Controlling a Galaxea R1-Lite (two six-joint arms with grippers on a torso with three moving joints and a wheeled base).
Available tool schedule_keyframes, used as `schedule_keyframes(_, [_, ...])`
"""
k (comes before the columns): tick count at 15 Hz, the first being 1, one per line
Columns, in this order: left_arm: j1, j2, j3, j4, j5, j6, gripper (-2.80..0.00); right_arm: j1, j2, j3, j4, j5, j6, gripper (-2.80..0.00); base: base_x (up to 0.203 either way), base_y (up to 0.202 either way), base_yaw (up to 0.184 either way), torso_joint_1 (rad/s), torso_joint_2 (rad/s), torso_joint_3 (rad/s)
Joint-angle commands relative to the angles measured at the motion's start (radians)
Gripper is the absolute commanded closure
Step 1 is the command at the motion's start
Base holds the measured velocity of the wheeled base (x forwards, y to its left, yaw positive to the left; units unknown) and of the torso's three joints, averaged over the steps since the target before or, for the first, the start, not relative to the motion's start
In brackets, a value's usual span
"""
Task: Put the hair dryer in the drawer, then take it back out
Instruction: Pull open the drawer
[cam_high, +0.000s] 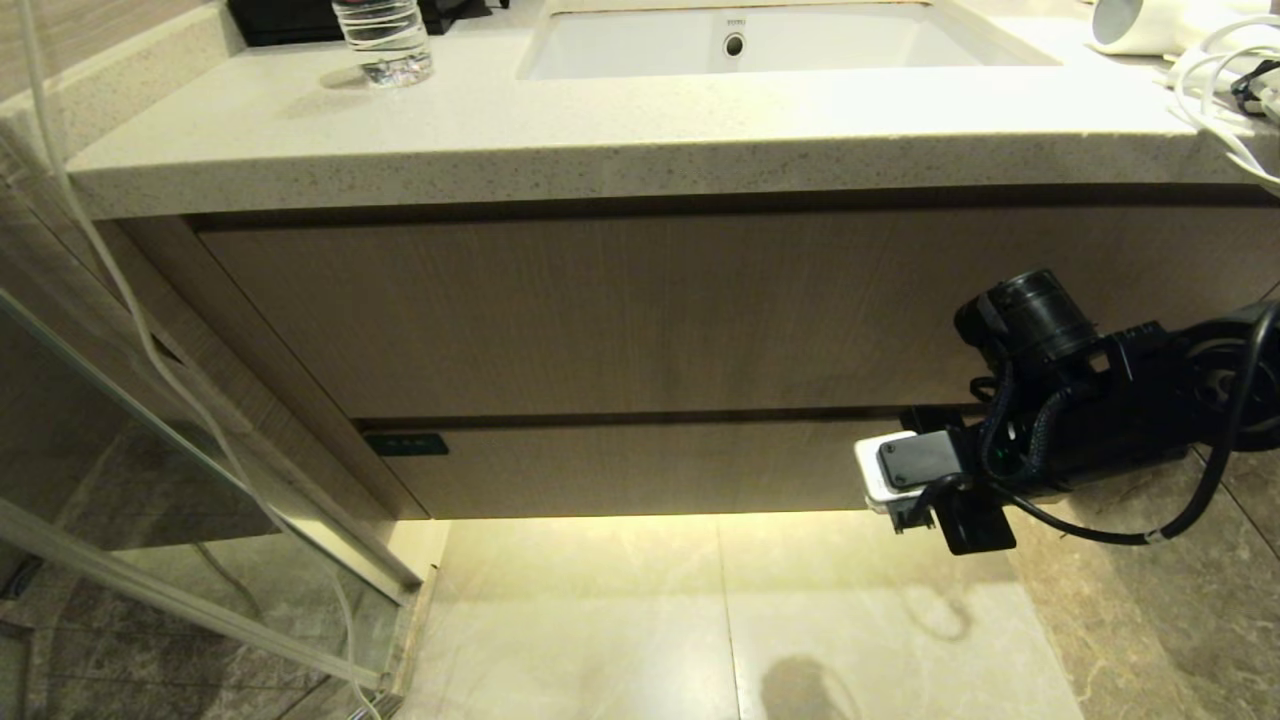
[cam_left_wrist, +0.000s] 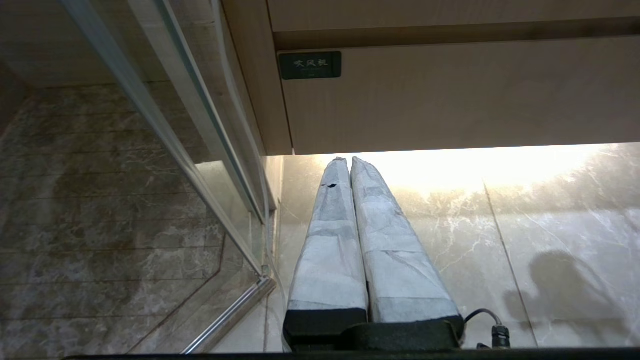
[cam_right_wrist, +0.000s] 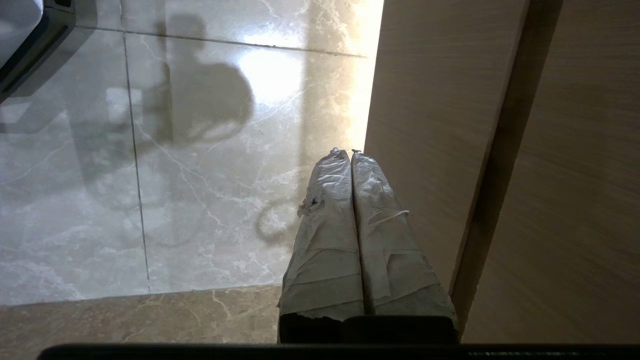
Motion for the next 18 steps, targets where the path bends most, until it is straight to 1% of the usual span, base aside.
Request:
schedule_keyframes(1, [0.0, 0.0, 0.0, 0.0, 0.0, 0.0, 0.0, 0.004, -0.003, 0.007, 0.003, -0.012, -0.008, 0.0, 0.0, 0.0, 0.0, 0.0, 0.0, 0.0])
schedule_keyframes(2, [0.0, 0.0, 0.0, 0.0, 0.0, 0.0, 0.0, 0.011, 0.014, 0.009, 0.004, -0.075, -0.005, 0.0, 0.0, 0.0, 0.0, 0.0, 0.0, 0.0])
schedule_keyframes(3, [0.0, 0.0, 0.0, 0.001, 0.0, 0.0, 0.0, 0.021, 0.015, 0.017, 0.007, -0.154, 0.008, 0.0, 0.0, 0.0, 0.0, 0.0, 0.0, 0.0])
schedule_keyframes(4, [0.0, 0.0, 0.0, 0.0, 0.0, 0.0, 0.0, 0.042, 0.017, 0.026, 0.01, -0.208, 0.036, 0.0, 0.0, 0.0, 0.0, 0.0, 0.0, 0.0])
schedule_keyframes(5, [0.0, 0.0, 0.0, 0.0, 0.0, 0.0, 0.0, 0.053, 0.026, 0.027, 0.007, -0.214, 0.058, 0.0, 0.0, 0.0, 0.0, 0.0, 0.0, 0.0])
schedule_keyframes(6, [0.0, 0.0, 0.0, 0.0, 0.0, 0.0, 0.0, 0.069, 0.029, 0.027, 0.006, -0.218, 0.102, 0.0, 0.0, 0.0, 0.0, 0.0, 0.0, 0.0])
schedule_keyframes(7, [0.0, 0.0, 0.0, 0.0, 0.0, 0.0, 0.0, 0.092, 0.031, 0.033, 0.006, -0.229, 0.169, 0.0, 0.0, 0.0, 0.0, 0.0, 0.0, 0.0])
schedule_keyframes(9, [0.0, 0.0, 0.0, 0.002, 0.0, 0.0, 0.0, 0.139, 0.033, 0.069, -0.029, -0.249, 0.267, 0.0, 0.0, 0.0, 0.0, 0.0, 0.0, 0.0])
schedule_keyframes(10, [0.0, 0.0, 0.0, 0.0, 0.0, 0.0, 0.0, 0.147, 0.033, 0.091, -0.063, -0.251, 0.273, -2.8, 0.0, 0.0, 0.0, 0.0, 0.0, 0.0])
schedule_keyframes(14, [0.0, 0.0, 0.0, 0.0, 0.0, 0.0, 0.0, 0.168, 0.065, 0.122, -0.146, -0.247, 0.3, -2.8, 0.0, 0.0, 0.0, 0.0, 0.0, 0.0])
schedule_keyframes(18, [0.0, 0.0, 0.0, 0.0, 0.0, 0.0, 0.0, 0.168, 0.116, 0.141, -0.347, -0.224, 0.323, -2.8, 0.0, 0.0, 0.0, 0.0, 0.0, 0.0])
